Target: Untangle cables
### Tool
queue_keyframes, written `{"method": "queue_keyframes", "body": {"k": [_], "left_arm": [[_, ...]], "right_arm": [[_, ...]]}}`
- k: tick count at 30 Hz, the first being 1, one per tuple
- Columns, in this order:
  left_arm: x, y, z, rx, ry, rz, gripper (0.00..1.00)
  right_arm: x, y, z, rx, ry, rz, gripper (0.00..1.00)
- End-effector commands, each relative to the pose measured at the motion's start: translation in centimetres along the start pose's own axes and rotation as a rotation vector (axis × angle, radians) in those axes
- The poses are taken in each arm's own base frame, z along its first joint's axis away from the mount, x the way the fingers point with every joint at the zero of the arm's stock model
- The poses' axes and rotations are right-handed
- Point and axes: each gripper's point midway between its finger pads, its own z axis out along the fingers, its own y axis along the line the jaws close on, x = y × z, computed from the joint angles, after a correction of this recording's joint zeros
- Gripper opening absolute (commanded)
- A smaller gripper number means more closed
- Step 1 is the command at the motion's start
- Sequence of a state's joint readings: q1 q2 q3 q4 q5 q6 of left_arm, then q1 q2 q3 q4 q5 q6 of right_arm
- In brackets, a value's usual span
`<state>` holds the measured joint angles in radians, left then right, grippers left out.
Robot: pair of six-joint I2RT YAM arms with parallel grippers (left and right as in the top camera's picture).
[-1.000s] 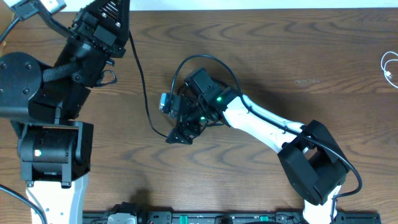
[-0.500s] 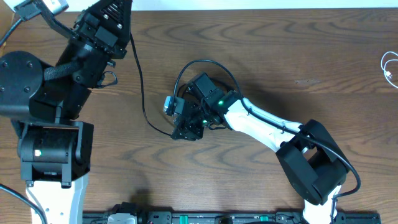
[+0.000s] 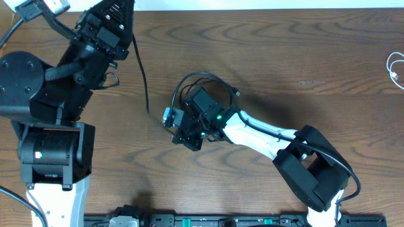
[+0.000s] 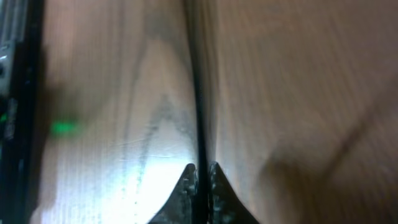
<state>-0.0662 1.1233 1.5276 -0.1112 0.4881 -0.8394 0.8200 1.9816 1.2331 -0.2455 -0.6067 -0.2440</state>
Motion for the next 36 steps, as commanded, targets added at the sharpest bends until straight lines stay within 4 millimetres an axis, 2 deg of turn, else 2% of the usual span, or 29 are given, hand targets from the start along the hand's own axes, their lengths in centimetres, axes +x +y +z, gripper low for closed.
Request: {"method": "queue_keyframes", "body": {"k": [1,3,6,12,15,20,23,26,28,30,31,32,36], "left_arm": [[-0.5,-0.5,-0.3,0.001,-0.01,0.0,0.08],[-0.3,-0.2,-0.2,-0.007,-0.003,-0.005,0.07],[0.2,0.7,0.1,-0.033,0.018,-0.019,0.08],[2.5,3.8,1.7,-0.104,0.115,-0.035,0.07],[4.3,5.0,3.1,-0.088,0.202,-0.065,0.08],[8.1,6.5,5.6,-0.082,0.324,-0.114,0.08],[10.4,6.7,6.8,-0.072,0.384,-0.108,0.08],[13.2,6.5,7.9,-0.054,0.447,-0.077,0.07],[14.8,6.4,8.5,-0.051,0.478,-0.073,0.07],[16.3,6.5,9.1,-0.054,0.509,-0.079,0.07],[17.7,6.4,9.5,-0.049,0.539,-0.08,0.07],[20.1,6.3,10.0,-0.041,0.592,-0.083,0.07],[26.7,5.9,11.5,-0.014,0.718,-0.097,0.08]], "right_arm": [[0.2,-2.4,-0.8,0.102,-0.001,0.181,0.01],[0.0,-3.1,-1.8,0.122,-0.014,0.245,0.01],[-0.6,-4.1,-4.9,0.151,-0.03,0.333,0.01],[-3.0,-5.0,-16.0,0.258,-0.135,0.422,0.01],[-3.7,-5.3,-22.6,0.344,-0.243,0.461,0.01],[-3.3,-5.6,-31.9,0.479,-0.428,0.562,0.01],[-2.5,-5.6,-36.1,0.549,-0.518,0.628,0.01],[-1.1,-6.1,-39.1,0.615,-0.585,0.731,0.01],[-0.1,-6.7,-39.7,0.651,-0.585,0.778,0.01],[1.7,-7.5,-39.8,0.716,-0.549,0.852,0.01],[3.0,-7.9,-39.8,0.759,-0.519,0.907,0.01],[4.3,-8.3,-39.7,0.794,-0.488,0.956,0.01],[5.4,-8.7,-40.3,0.84,-0.474,0.985,0.01]]}}
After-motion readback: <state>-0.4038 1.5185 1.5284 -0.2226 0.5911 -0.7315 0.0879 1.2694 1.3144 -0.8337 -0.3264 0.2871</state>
